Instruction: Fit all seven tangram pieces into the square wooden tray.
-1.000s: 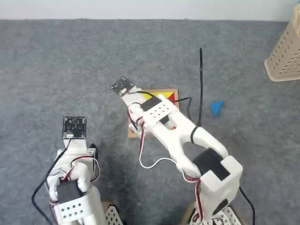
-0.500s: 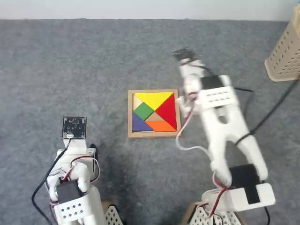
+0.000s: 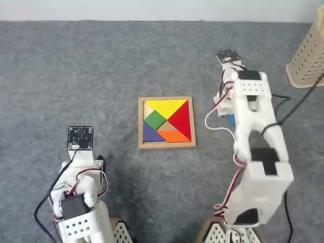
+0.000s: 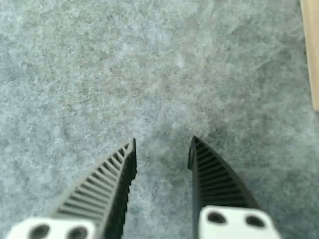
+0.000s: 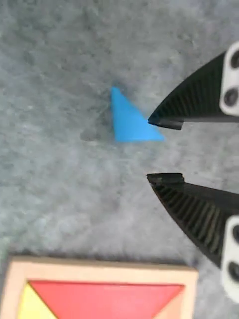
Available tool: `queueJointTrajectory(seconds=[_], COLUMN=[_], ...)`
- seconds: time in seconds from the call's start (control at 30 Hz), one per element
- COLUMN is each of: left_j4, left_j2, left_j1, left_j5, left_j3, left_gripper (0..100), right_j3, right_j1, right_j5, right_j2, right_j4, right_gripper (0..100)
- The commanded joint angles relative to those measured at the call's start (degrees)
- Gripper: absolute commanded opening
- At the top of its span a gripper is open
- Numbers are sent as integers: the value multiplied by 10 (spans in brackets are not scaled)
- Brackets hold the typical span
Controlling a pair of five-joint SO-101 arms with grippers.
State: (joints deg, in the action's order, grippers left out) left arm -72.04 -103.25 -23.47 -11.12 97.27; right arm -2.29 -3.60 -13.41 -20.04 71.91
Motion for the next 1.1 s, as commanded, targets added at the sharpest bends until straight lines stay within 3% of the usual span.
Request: queueJointTrajectory(seconds=[0.0,1.07], left_j4=[-2,-2], left_j2=[-4,-4], left_j1=[-3,-3], left_j5=[-4,-4], left_j3=[-7,-7], left_gripper=[168,168], right_j3=[-72,-90], right_j1=[7,31], right_j5=[11,18], right_j2=[-26,-103], right_j4=[19,5], right_gripper=[156,156])
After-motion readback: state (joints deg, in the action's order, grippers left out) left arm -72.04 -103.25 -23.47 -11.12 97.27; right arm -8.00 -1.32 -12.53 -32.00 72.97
